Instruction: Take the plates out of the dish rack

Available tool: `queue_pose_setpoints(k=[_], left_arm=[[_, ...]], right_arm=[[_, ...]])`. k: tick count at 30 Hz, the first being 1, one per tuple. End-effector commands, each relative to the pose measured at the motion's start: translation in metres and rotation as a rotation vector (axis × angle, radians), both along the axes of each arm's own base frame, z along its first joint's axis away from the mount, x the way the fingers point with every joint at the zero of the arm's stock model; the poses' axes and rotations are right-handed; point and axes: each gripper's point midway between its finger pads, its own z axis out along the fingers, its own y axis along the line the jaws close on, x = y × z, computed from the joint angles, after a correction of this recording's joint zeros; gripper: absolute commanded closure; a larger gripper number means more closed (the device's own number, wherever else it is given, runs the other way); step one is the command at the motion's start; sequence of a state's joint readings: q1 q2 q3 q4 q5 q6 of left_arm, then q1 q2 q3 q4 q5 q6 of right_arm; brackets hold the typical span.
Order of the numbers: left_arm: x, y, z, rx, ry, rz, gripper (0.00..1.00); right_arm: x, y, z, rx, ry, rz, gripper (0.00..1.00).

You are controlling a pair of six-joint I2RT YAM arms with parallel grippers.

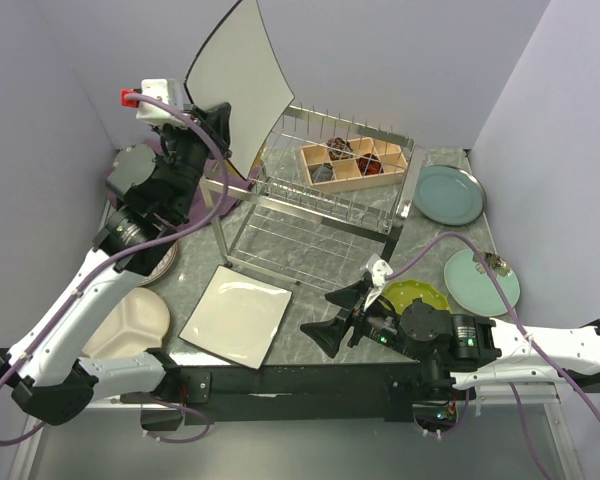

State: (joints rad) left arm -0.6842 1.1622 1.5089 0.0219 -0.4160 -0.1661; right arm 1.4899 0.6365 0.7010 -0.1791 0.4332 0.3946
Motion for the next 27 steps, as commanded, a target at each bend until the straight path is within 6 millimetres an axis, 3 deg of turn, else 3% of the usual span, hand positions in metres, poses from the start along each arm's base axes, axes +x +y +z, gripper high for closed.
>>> queue_pose_setpoints(k=[1, 7, 11, 18, 23, 27], left_arm=[[-0.076, 0.053, 0.114, -0.337, -0.236, -0.077, 0.99], [-0.102, 0.062, 0.121, -0.419, -0.203, -0.16, 0.99], [-0.112, 0.061, 0.107, -0.42, -0.123, -0.208, 0.99], [-0.153, 0.079, 0.096, -0.467, -0.058, -0.287, 0.99], [-0.16, 0.088, 0.06, -0.492, 0.049, -0.271, 0.99], [-0.18, 0.108, 0.04, -0.576, 0.086, -0.271, 0.99]], right_arm=[[0.002, -0.002, 0.022, 0.059, -0.018, -0.012, 0.0], [0.001, 0.0, 0.023, 0.062, -0.018, -0.008, 0.0], [0.002, -0.001, 0.022, 0.056, -0.016, -0.011, 0.0], [0.001, -0.001, 0.022, 0.064, -0.016, -0.005, 0.0], [0.0, 0.0, 0.022, 0.063, -0.013, -0.001, 0.0], [0.0, -0.002, 0.023, 0.076, -0.012, -0.001, 0.0]])
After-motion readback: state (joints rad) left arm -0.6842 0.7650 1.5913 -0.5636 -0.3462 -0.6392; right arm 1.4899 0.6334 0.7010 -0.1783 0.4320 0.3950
